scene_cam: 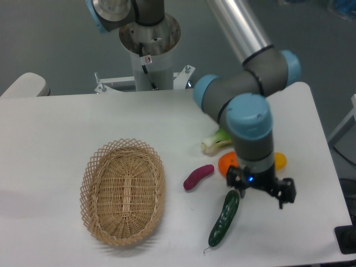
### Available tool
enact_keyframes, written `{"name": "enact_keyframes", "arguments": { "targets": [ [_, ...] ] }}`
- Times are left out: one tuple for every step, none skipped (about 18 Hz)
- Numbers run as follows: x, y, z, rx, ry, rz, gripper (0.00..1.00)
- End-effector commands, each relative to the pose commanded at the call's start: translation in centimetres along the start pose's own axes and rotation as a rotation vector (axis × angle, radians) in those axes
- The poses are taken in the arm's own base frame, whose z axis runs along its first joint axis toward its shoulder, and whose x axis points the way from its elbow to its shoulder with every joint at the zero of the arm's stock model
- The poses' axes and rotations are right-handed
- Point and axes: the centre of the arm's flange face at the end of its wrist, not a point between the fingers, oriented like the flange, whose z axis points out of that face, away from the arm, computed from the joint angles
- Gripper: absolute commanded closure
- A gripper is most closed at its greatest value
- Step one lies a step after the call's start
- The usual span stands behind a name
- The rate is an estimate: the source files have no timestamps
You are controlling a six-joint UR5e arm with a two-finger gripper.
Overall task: Place the cucumber on the table
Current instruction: 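Open the gripper to release the cucumber and lift away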
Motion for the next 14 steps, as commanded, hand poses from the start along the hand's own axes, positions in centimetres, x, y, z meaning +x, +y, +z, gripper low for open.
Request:
{"name": "enact_keyframes", "arguments": {
  "targets": [
    [-0.5,1.5,-0.6,-0.011,0.016,0.046,0.00],
    [-0.9,2.9,-1.0,-0.021,0.032,0.105,0.00],
    [-1.5,4.7,-1.4,-0.028,0.042,0.156,0.00],
    [-1.9,6.1,-1.6,-0.033,0.053,0.210,0.00],
    [-2.1,7.2,-1.4,-0.034,0.072,0.256,0.00],
    [-2.5,8.2,-2.0,-0.030,0.076,0.286,0.00],
    [-2.7,9.3,-2.5,-0.021,0.081,0.308,0.00],
    [-2.9,10.2,-2.4,-0.008,0.094,0.330,0.00],
    [-3.2,11.2,-2.2,0.010,0.103,0.351,0.00],
    [-3.3,11.8,-2.0,0.026,0.106,0.382,0.00],
    [-3.3,11.9,-2.0,0.032,0.107,0.407,0.00],
    [-3.3,12.0,-2.3,0.034,0.102,0.415,0.00],
    [-3.3,12.0,-2.8,0.035,0.095,0.415,0.00],
    [-3.3,12.0,-2.8,0.038,0.094,0.415,0.00]
  ]
}}
